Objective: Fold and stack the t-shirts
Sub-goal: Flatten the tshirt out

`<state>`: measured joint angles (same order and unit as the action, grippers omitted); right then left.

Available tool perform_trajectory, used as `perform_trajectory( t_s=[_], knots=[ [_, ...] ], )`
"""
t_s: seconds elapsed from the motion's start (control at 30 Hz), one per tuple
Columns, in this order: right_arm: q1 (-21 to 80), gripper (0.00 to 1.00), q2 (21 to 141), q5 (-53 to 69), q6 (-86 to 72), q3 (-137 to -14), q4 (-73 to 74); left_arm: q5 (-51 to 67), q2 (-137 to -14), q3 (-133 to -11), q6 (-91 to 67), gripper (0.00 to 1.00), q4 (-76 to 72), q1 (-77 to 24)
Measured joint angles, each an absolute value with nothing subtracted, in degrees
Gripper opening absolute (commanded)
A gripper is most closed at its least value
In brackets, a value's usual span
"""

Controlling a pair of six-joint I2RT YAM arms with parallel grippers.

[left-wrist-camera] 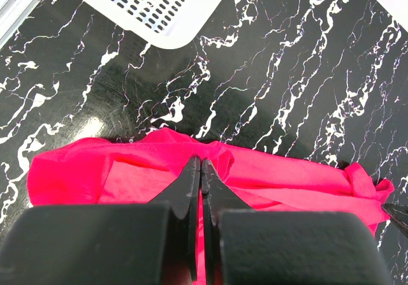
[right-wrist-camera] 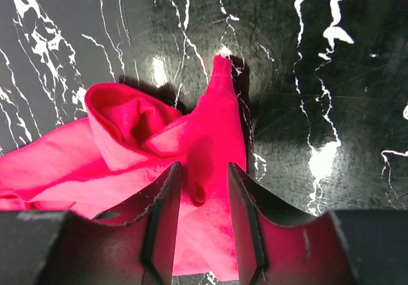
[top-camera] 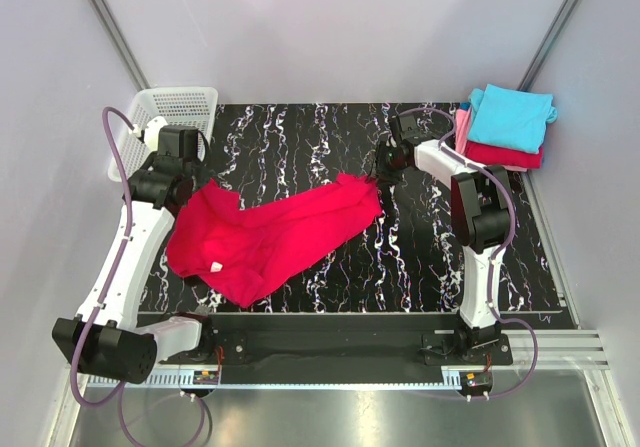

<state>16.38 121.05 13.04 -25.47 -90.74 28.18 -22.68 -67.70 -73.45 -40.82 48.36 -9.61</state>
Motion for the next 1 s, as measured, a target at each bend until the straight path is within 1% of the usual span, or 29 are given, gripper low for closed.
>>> perform_trajectory(
  t_s=[0.5,0.73,0.87,1.0],
  knots=[
    [16.38,0.39,121.05,20.21,-24.53,-90.74,24.97,-22.70,-67.70,-73.45,-40.80,0.00,48.36,-9.61],
    [16.38,0.35,120.51,25.52,-24.25,-90.11,24.32,-22.72,-68.10,-73.45,-40.77,0.00,48.36,-9.63],
    [16.38,0.34,116.95,29.80,-24.45,-87.46,24.36,-22.74,-68.10,-73.45,-40.77,0.00,48.36,-9.61],
    [16.38,0.34,110.02,32.49,-24.73,-83.68,25.76,-22.76,-68.10,-73.45,-40.77,0.00,48.34,-9.61]
  ],
)
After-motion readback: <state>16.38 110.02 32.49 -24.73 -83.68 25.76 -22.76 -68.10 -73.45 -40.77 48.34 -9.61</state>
